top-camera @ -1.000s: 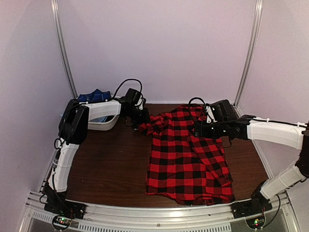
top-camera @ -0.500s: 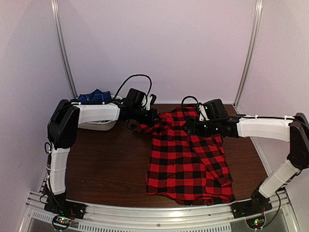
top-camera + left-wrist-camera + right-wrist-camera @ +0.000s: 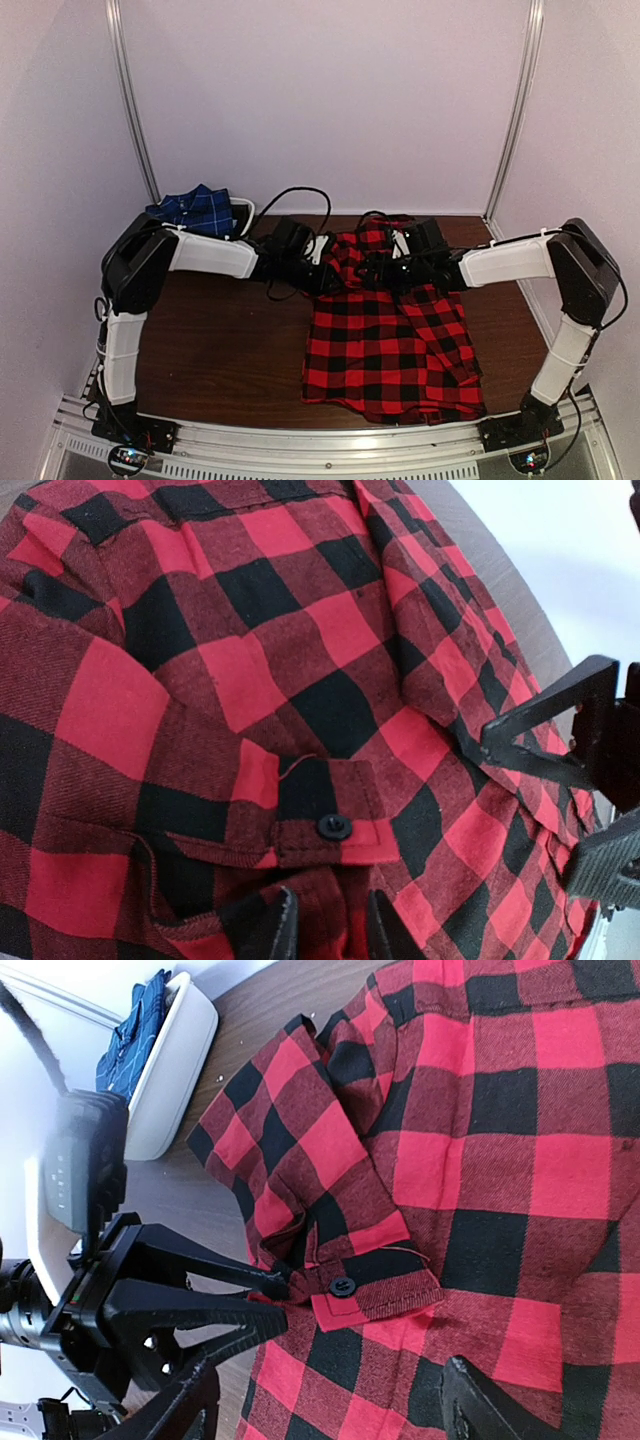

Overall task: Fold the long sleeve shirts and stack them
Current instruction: Place the sleeve of the 1/3-folded shirt, then pick up the sleeve from the 1/3-folded shirt.

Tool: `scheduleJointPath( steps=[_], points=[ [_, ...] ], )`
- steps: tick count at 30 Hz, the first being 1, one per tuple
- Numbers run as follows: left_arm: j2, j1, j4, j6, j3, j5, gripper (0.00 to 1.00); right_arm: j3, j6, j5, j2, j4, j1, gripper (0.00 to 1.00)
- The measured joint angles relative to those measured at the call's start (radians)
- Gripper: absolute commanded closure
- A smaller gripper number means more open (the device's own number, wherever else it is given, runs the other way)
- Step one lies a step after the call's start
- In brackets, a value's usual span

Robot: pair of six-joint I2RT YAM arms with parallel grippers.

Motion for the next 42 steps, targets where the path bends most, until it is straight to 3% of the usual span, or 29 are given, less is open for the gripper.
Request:
scheduleJointPath(
  steps=[6,15,42],
  points=[
    [-0.007,-0.004,0.025,0.010,-0.045,0.005,0.62,-0.004,0.041,-0.039,0.039,0.048,0.000,0.24],
    [-0.126,-0.005,0.022,0.002,-0.147,-0.021,0.62,-0.007,0.064,-0.053,0.086,0.075,0.004,0.35],
    [-0.165,0.027,0.006,-0.028,-0.183,-0.061,0.62,-0.031,0.160,-0.145,0.213,0.226,0.043,0.38]
  ],
)
